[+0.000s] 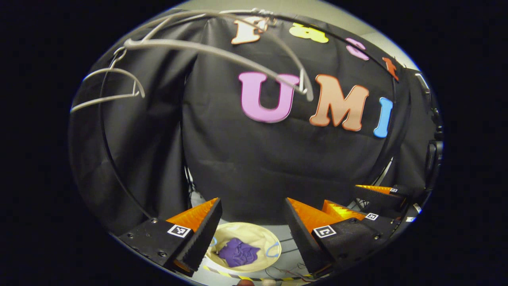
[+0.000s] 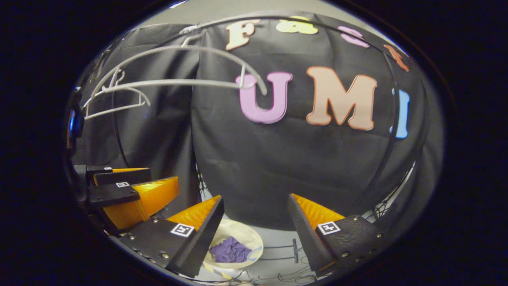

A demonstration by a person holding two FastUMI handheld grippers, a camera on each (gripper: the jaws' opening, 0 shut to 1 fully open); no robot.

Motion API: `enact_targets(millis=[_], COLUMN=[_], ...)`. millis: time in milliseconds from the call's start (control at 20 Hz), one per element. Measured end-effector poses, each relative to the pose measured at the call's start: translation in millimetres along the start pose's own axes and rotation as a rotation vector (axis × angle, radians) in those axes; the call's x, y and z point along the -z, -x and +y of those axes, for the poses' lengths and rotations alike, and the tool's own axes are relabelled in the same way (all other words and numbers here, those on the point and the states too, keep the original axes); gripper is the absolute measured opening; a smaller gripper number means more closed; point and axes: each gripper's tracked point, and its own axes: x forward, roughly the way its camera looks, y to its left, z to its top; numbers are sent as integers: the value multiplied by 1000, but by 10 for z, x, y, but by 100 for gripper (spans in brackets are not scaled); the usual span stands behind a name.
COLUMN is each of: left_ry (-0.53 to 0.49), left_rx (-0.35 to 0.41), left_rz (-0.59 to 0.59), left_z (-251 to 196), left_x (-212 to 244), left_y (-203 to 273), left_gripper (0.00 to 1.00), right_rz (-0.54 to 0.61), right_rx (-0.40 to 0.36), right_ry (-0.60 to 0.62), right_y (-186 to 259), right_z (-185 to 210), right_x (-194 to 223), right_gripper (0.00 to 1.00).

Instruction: Grasp the clothes on the hanger with both hands and then place them into the laundry hamper below.

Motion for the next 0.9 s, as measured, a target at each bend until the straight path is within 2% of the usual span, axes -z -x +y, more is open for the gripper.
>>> enact_targets(millis=[50, 100, 150, 300, 400, 500, 550, 650, 700, 900], left_ry=[-14, -32, -43, -37, -32, -33, -33, -35, -38, -70], left_rx=[3, 10, 24, 65, 64, 60, 62, 66, 69, 85], left_rz=[-42, -90, -122, -207, -251, -298, -315, -349, -366, -411], left_z=[-44, -93, -158, -357, -379, -400, -418, -469, -489, -545], left_x=[-190, -413, -570, -945, -1172, -1378, -1467, -1619, -1698, -1845], left_y=[91, 162, 201, 382, 508, 601, 652, 754, 784, 936], left_gripper=[96, 96, 92, 94, 93, 92, 93, 92, 92, 92], right_rz=[-44, -85, -121, -232, -286, -335, -357, -392, -410, -441], right_rx=[15, 29, 45, 79, 91, 96, 95, 98, 99, 115], right_ry=[0, 2, 5, 14, 11, 2, -2, -10, -16, -30], right_y=[61, 132, 217, 550, 718, 862, 944, 1096, 1175, 1342], right_z=[-44, -99, -156, -288, -351, -373, -378, -448, -478, -568], right_x=[-166, -325, -491, -959, -1210, -1400, -1515, -1692, -1745, -1890], right_gripper=[96, 97, 94, 94, 94, 96, 94, 99, 94, 94])
